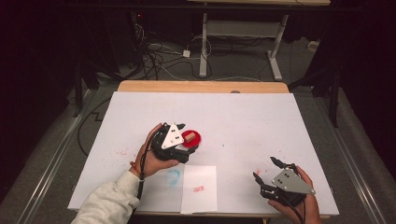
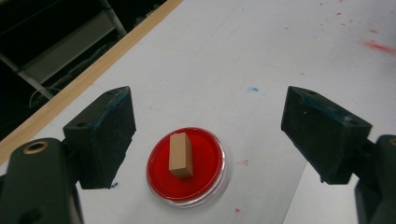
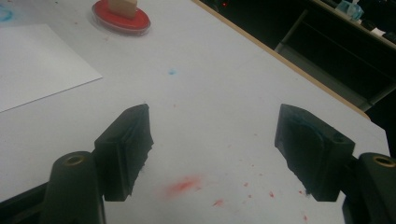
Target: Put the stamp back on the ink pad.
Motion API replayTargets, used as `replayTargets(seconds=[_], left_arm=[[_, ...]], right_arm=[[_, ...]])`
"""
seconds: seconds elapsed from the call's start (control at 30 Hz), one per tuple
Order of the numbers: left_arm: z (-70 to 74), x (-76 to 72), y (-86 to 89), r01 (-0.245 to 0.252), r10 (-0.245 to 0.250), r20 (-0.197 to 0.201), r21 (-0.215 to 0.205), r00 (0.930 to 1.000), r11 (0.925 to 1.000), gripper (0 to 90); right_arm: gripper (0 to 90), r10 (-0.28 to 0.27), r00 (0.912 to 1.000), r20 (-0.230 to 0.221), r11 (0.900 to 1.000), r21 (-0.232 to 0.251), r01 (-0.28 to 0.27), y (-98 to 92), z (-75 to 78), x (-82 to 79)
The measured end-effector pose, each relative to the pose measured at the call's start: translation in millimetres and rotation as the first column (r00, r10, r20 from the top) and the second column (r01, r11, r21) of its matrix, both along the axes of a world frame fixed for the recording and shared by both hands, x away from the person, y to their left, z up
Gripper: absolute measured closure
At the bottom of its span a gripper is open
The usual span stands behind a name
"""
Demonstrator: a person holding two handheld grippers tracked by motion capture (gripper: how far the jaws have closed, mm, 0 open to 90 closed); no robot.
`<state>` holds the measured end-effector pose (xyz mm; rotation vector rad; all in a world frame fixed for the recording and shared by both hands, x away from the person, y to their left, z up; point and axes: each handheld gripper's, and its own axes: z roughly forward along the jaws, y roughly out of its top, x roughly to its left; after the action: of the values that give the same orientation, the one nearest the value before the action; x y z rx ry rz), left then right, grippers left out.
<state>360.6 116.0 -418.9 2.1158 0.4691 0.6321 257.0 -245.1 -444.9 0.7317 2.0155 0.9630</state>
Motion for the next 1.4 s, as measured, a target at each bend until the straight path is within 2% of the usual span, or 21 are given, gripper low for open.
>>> replayTargets(seconds=[0.27,0.47,0.57,0.97,1.4], left_arm=[[-0.8,-11.6,5.4,-0.02,0.02,0.033,0.024,0.9993,0.9995,17.5],[-0.4,-23.0,12.3,-0.033,0.032,0.054,0.016,0.998,0.9993,17.5],[-1.0,-28.1,15.2,-0.042,0.04,0.069,0.035,0.9968,0.9985,17.5],[-5.1,-46.9,30.7,-0.054,0.051,0.078,0.031,0.9956,0.9981,17.6],[-14.2,-64.7,51.3,-0.081,0.076,0.09,0.053,0.993,0.9953,17.5]], right_arm=[[27.6,0.0,1.0,0.003,1.0,0.001,0.0,0.2,0.4,-0.4],[27.6,0.004,1.0,0.002,1.0,0.002,-0.004,0.7,0.4,-0.2],[27.6,0.006,1.0,0.002,1.0,0.003,-0.006,1.2,0.6,-0.1],[27.7,0.014,0.9998,0.013,1.0,0.01,-0.015,2.8,2.9,-1.5],[27.5,0.014,0.9999,0.006,1.0,0.01,-0.014,3.8,2.2,-0.6]])
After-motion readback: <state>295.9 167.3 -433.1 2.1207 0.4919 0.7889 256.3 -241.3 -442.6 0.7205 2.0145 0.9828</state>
